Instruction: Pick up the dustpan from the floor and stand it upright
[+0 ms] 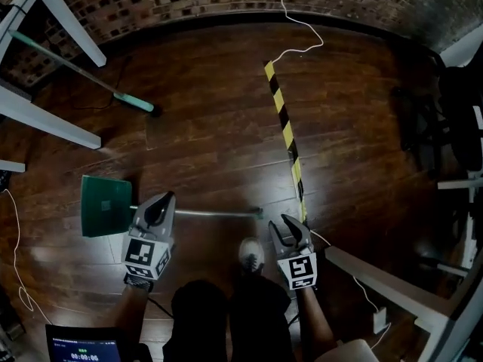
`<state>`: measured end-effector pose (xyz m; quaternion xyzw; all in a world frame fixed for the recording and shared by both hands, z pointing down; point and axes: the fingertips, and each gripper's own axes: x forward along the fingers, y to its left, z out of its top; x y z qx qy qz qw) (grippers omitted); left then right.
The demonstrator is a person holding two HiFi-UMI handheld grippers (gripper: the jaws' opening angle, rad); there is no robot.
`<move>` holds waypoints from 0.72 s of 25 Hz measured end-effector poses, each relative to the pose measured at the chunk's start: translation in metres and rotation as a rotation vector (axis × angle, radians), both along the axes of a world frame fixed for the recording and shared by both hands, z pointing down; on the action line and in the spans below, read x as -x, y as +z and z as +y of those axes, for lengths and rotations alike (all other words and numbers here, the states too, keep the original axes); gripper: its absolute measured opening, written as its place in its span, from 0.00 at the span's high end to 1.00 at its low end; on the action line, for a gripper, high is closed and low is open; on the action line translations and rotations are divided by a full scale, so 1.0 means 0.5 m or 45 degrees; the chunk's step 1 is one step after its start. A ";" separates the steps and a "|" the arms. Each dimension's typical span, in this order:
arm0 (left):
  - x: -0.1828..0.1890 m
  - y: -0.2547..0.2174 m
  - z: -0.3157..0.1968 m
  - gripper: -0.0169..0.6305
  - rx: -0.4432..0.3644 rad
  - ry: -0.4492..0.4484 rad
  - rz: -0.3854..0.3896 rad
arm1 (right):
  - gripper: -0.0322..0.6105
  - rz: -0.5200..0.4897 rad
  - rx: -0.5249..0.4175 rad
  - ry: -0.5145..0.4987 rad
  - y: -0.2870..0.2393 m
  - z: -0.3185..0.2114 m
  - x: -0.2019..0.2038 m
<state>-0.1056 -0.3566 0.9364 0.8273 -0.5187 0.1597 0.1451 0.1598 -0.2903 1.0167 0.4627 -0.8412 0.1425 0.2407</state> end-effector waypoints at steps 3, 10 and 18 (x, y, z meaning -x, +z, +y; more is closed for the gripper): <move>-0.026 0.113 0.006 0.98 0.021 0.041 -0.001 | 0.71 -0.011 0.008 0.010 0.108 0.004 -0.007; -0.093 0.297 -0.012 0.98 0.002 0.139 -0.020 | 0.66 -0.045 0.010 -0.058 0.312 0.028 -0.001; -0.109 0.369 -0.012 0.98 0.000 0.156 -0.017 | 0.67 0.162 0.049 -0.191 0.469 0.062 -0.001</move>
